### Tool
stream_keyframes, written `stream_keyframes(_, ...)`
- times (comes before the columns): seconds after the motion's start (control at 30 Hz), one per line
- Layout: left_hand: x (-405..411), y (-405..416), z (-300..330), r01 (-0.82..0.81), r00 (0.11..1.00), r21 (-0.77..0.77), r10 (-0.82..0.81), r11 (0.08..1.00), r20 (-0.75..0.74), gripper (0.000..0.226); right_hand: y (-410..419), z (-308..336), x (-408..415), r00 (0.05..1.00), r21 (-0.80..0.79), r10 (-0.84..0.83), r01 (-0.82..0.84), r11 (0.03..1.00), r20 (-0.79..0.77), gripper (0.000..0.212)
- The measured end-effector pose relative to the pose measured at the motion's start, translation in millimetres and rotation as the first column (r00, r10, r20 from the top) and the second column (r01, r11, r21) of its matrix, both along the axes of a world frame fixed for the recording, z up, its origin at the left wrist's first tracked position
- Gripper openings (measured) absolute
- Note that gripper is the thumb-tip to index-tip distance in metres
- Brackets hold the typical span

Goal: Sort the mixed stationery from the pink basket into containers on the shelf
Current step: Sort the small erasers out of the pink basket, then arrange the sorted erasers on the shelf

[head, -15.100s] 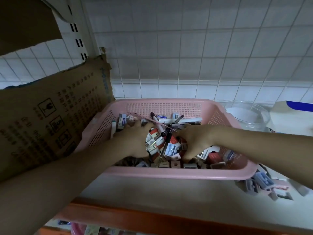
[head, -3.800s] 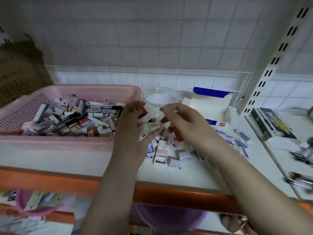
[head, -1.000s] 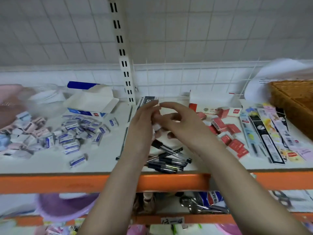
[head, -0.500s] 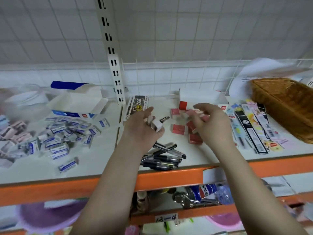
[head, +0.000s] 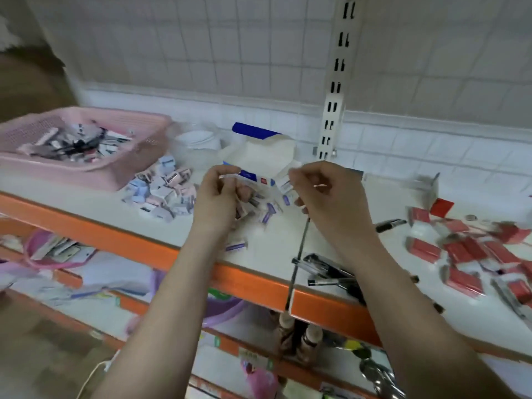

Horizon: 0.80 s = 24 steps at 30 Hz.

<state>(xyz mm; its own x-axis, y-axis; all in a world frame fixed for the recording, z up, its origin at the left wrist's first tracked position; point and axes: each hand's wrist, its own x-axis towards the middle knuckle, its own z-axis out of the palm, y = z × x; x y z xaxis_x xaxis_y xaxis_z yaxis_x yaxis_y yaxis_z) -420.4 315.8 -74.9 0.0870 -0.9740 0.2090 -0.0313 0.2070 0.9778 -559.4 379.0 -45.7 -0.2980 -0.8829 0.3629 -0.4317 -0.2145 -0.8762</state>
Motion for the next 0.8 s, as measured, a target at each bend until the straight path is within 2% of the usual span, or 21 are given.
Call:
stream_keyframes(0.1,9.0,-33.7,-2.3,0.111,0.969,-0.015,-0.105,0.994,0.223,0.025,-22.3,-0.4,23.1,0.999,0.014,-0.048,0.048,0.999,0.005,0.011)
stream_keyframes(0.17,18.3,-58.2,-3.9,0.210,0.930,-0.041,-0.186,0.977,0.317,0.027,-37.5,-1.1,36.5,0.993,0.009,-0.114,0.114,0.993,0.004,0.012)
stream_keyframes(0.33,92.9,-110.3,16.7,0.264,0.933,-0.180,-0.204,0.947,0.296,0.029,-79.3,-5.7,83.9,0.981,0.074,-0.189,0.186,0.980,0.035,0.009)
stream_keyframes(0.47,175.7,-145.3,39.3,0.315,0.865,-0.240,-0.174,0.918,0.471,0.027,-126.3,-10.0,151.5,0.967,0.224,-0.122,0.173,0.959,-0.225,0.015)
stream_keyframes(0.57,228.6,-166.2,45.0,0.349,0.724,-0.253,-0.088,0.902,0.684,0.022,-154.0,-15.7,192.3,0.951,0.376,-0.047,0.165,0.912,-0.305,0.017)
stream_keyframes(0.63,257.3,-178.5,41.8,0.354,0.653,-0.232,-0.061,0.906,0.755,0.021,-165.3,-17.3,209.0,0.931,0.450,-0.042,0.214,0.867,-0.361,0.018)
stream_keyframes(0.73,292.4,-195.6,36.2,0.311,0.625,-0.183,-0.056,0.933,0.779,0.020,-178.6,-2.8,228.2,0.873,0.386,-0.110,0.320,0.865,-0.476,0.024)
stream_keyframes(0.8,312.0,-210.3,33.7,0.273,0.586,-0.157,-0.035,0.949,0.810,0.021,-189.7,16.1,243.3,0.862,0.284,-0.128,0.297,0.912,-0.490,0.024)
